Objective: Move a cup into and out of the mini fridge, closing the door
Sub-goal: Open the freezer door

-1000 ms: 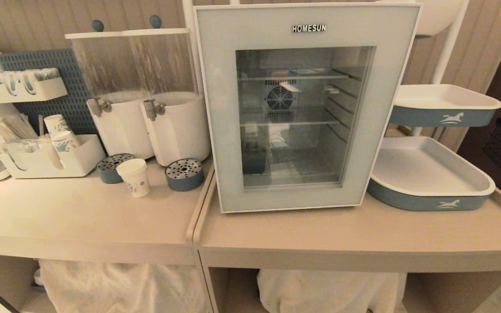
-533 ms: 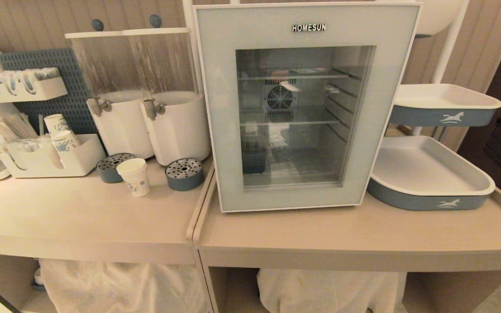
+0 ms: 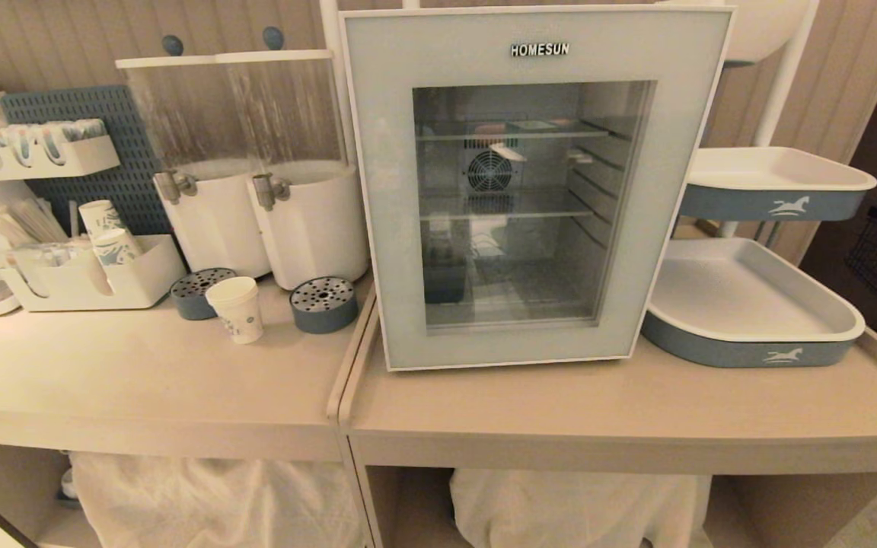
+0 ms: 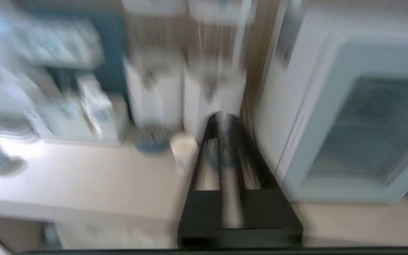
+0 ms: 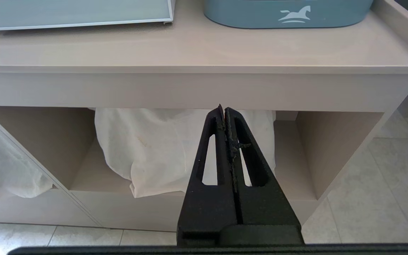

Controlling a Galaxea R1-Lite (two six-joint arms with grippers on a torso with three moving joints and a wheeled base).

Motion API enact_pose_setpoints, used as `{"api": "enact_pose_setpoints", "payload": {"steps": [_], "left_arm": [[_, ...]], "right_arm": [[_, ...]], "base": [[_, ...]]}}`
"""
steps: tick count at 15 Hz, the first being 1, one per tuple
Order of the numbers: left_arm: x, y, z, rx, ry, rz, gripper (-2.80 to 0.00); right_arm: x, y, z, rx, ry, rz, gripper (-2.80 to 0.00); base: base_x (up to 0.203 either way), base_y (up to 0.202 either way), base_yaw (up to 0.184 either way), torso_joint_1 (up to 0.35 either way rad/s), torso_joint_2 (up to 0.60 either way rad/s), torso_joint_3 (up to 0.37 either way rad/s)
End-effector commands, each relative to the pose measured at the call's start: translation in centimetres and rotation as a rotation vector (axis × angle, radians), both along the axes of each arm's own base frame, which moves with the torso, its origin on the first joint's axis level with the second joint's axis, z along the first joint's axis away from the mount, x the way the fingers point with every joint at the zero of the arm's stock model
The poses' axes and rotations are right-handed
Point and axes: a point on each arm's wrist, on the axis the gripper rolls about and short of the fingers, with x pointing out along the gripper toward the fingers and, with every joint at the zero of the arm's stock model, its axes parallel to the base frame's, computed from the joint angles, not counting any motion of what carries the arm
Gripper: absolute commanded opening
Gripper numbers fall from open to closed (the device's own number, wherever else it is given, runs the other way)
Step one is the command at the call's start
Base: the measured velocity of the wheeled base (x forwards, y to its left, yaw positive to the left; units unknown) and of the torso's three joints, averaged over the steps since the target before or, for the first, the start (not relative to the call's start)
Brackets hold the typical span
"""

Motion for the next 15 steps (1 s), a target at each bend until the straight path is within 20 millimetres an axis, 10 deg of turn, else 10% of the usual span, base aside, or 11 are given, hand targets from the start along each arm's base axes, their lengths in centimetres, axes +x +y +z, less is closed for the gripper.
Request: {"api": "enact_pose_setpoints", "payload": {"steps": [1, 7, 11, 15], "left_arm": [[17.5, 0.6, -3.5, -0.014, 0.377, -0.059, 0.0], [31.8, 6.6, -14.8, -0.125, 0.535, -0.787, 0.0], [34.6, 9.0, -20.8, -0.291, 0.296, -1.257, 0.0], [35.0, 3.9, -20.7, -0.246, 0.293, -1.391, 0.0]], "right_arm": [[0.0, 0.0, 0.0, -0.001, 0.002, 0.001, -2.8], [0.0, 0.0, 0.0, -0.001, 0.002, 0.001, -2.8], [0.0, 0.0, 0.0, -0.001, 0.001, 0.001, -2.8], [0.0, 0.0, 0.0, -0.001, 0.002, 0.001, -2.8]], "base": [[0.0, 0.0, 0.0, 0.0, 0.0, 0.0], [0.0, 0.0, 0.0, 0.0, 0.0, 0.0], [0.0, 0.0, 0.0, 0.0, 0.0, 0.0], [0.0, 0.0, 0.0, 0.0, 0.0, 0.0]]}}
